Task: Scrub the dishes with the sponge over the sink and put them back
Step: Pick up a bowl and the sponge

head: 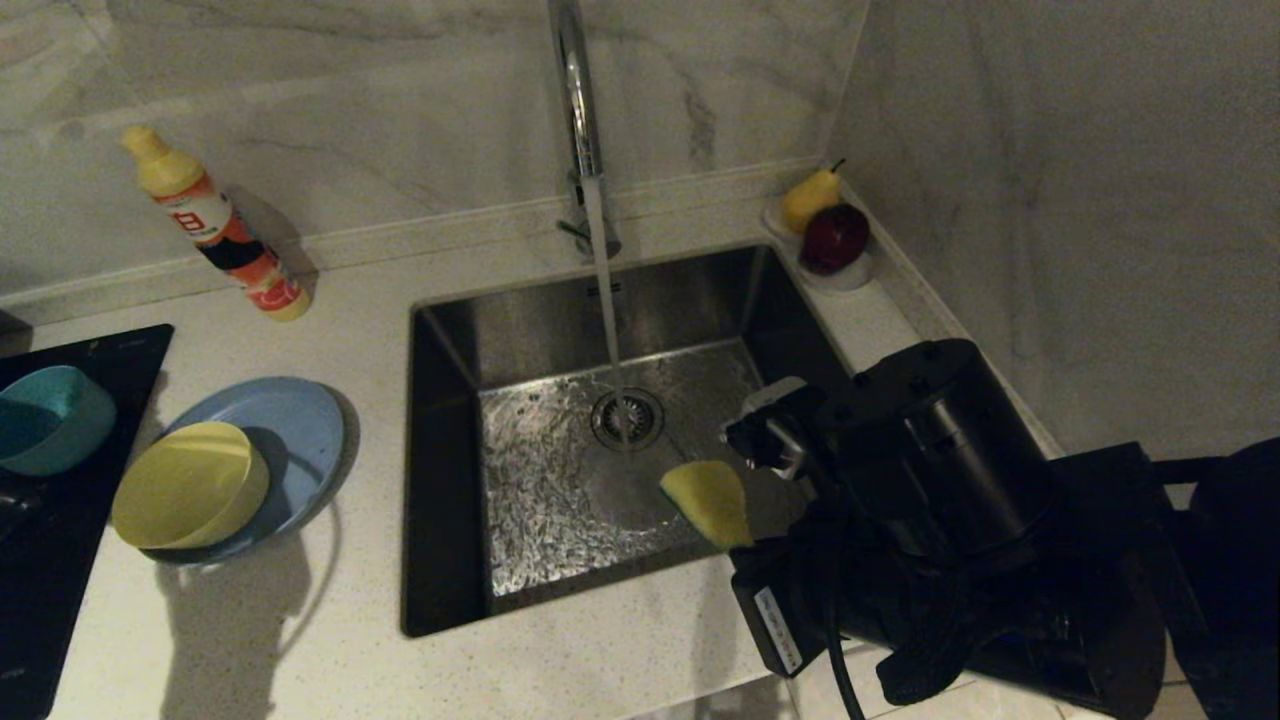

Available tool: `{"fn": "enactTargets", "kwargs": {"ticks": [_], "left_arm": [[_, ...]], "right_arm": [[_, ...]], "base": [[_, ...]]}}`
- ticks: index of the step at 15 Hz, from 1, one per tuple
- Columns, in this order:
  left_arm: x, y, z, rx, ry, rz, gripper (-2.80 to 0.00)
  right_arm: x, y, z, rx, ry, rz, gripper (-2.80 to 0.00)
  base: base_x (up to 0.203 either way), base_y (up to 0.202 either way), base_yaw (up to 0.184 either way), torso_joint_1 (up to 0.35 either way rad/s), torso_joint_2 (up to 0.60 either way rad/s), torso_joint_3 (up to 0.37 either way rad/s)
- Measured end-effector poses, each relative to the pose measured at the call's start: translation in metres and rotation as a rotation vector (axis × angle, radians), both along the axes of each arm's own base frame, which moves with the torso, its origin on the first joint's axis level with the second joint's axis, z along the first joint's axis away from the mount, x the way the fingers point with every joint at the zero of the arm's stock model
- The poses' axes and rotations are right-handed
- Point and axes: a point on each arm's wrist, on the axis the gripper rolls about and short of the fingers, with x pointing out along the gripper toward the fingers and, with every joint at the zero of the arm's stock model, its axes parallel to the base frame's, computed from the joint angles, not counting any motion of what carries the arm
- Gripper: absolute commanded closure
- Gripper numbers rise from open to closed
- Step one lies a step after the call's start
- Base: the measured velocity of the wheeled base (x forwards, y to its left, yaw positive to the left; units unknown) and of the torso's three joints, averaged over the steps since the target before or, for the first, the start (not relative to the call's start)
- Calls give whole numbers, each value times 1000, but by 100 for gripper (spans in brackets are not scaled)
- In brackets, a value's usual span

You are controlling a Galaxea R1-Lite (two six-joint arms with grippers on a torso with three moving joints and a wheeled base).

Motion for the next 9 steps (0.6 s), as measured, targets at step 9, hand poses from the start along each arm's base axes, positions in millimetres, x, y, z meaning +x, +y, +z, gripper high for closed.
{"fn": "enactTargets", "kwargs": {"ticks": [9], "left_arm": [[-4, 32, -49, -143, 67, 25, -280]], "right_arm": [[6, 3, -7, -18, 14, -9, 0]], "base": [[0, 0, 0, 0, 0, 0]]}}
